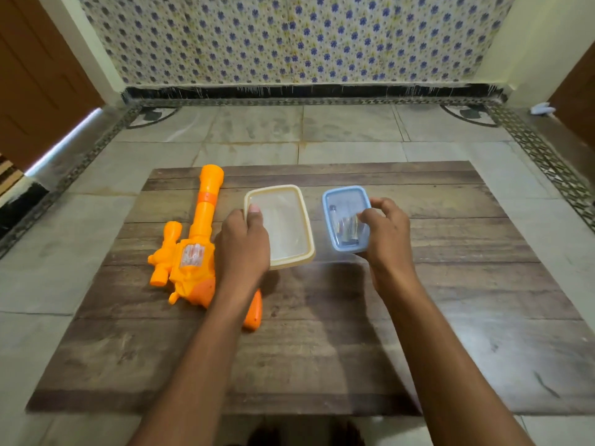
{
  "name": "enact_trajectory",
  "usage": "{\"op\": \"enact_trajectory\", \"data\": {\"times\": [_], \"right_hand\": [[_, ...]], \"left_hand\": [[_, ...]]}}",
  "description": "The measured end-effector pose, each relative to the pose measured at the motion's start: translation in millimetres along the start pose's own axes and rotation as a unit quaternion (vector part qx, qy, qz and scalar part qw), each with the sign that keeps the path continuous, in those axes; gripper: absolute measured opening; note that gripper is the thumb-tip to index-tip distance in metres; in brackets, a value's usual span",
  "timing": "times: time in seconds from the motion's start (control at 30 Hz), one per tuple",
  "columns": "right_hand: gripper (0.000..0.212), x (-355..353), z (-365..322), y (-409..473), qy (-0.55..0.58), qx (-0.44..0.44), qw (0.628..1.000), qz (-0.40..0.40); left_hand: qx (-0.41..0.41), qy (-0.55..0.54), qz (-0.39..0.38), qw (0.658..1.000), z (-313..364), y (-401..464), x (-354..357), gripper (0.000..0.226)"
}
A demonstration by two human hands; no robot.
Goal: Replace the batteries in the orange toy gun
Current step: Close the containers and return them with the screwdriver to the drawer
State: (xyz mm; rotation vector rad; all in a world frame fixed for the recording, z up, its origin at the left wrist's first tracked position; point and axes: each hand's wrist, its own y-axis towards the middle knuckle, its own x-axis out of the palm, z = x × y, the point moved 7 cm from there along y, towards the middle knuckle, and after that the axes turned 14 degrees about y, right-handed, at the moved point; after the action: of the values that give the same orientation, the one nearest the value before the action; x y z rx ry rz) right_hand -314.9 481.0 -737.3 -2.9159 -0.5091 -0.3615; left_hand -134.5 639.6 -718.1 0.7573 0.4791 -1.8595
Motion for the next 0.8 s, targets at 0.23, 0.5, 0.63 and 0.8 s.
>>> {"op": "enact_trajectory", "data": {"times": [0.23,0.5,0.63,0.8], "right_hand": [[0.013,26,-28,29,0.006,0.042,0.996,0.083],[0.014,98,-202,9,-0.008,0.05,0.997,0.056],[0.016,145,-283,-15,-0.021,0.052,0.998,0.004],[0.021,217,-357,-60,-0.027,0.057,0.995,-0.079]], "left_hand": [[-0.036,-0.025,-0.03,0.999,43,46,-21,0.03],[-0.133,-0.051,-0.03,0.989,156,51,-151,0.035],[-0.157,-0.057,-0.013,0.986,206,37,-228,0.032],[-0.207,-0.073,0.059,0.974,230,10,-338,0.034]]}}
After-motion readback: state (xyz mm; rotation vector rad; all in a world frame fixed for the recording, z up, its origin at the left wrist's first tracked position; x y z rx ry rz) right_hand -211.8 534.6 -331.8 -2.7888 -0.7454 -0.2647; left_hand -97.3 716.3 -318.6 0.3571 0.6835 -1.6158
